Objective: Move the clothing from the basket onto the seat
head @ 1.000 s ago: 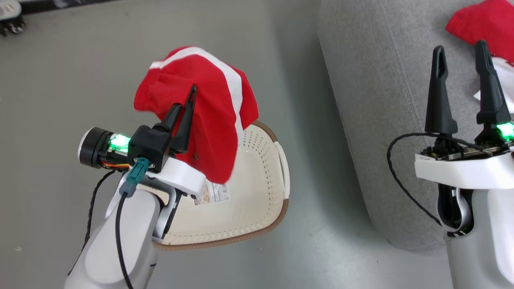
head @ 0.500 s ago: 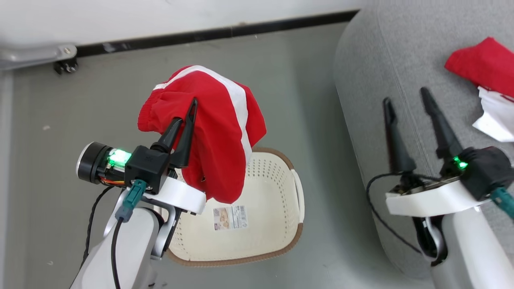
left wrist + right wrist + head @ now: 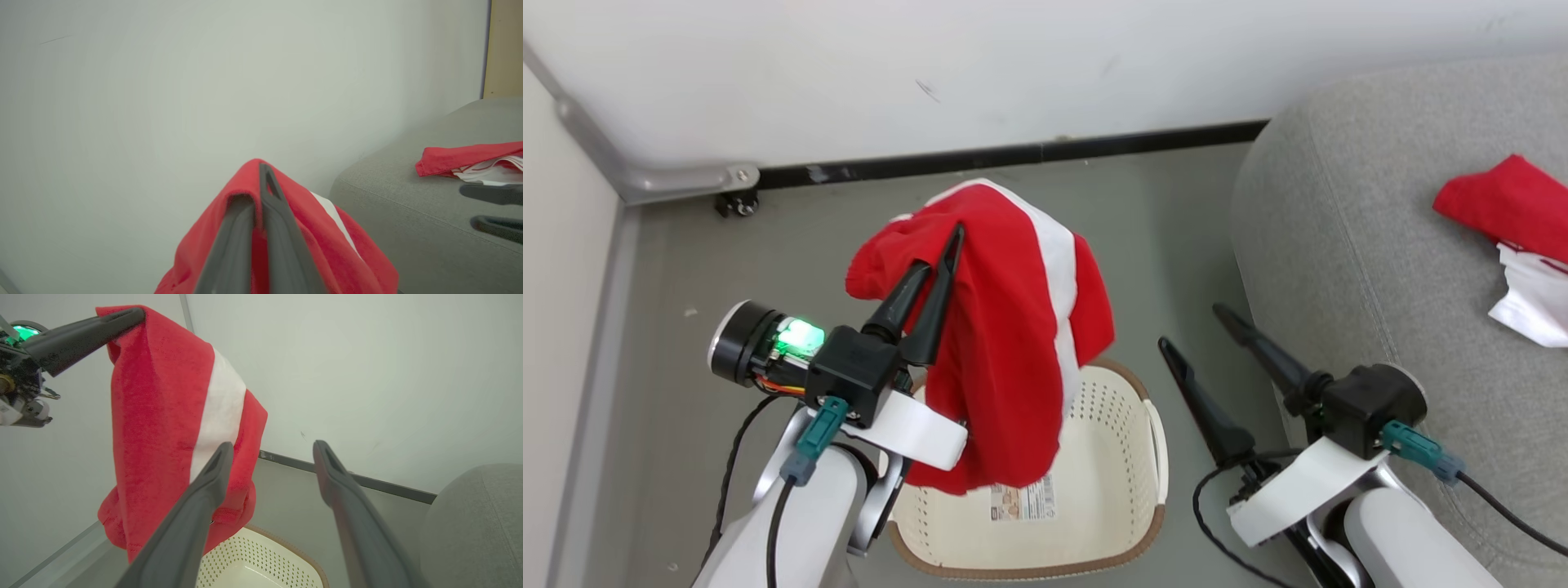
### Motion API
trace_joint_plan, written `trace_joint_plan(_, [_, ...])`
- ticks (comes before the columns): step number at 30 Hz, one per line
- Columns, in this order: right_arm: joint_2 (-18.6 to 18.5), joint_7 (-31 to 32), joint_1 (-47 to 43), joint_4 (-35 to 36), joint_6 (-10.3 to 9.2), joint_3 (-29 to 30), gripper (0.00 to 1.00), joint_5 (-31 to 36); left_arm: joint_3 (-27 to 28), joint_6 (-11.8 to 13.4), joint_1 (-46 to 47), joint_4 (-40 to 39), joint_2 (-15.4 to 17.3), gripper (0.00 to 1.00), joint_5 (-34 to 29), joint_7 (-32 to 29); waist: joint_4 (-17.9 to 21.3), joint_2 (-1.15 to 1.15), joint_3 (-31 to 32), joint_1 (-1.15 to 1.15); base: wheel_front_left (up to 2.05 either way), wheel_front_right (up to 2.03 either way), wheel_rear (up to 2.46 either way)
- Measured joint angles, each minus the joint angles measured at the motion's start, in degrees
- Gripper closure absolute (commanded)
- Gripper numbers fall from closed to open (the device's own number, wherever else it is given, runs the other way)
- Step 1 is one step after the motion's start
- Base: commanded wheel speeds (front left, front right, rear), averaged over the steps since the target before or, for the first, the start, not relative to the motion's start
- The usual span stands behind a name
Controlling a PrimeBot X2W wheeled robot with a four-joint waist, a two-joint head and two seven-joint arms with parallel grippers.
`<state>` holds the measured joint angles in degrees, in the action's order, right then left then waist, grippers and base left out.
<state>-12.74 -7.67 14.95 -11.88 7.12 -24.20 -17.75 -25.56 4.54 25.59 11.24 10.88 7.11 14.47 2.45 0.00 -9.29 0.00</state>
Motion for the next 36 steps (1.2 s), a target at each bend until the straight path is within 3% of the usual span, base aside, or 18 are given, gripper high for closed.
trace_joint_plan(24, [-16.55,10.40,1.03,8.88,0.00,-12.71,0.00,-22.86,-3.38,-3.85,-1.90,-4.74,1.47,1.00,-0.26,0.00,-2.96,0.00,8.05,0.00,0.00,0.00,0.00])
trace_joint_plan(36, [-20.69,12.85,3.46,10.95,0.00,-15.52,0.00,-32.75,-6.54,-6.59,-1.98,-9.18,1.52,1.00,-0.83,0.01,-4.52,0.00,9.03,-0.01,0.00,0.00,0.00])
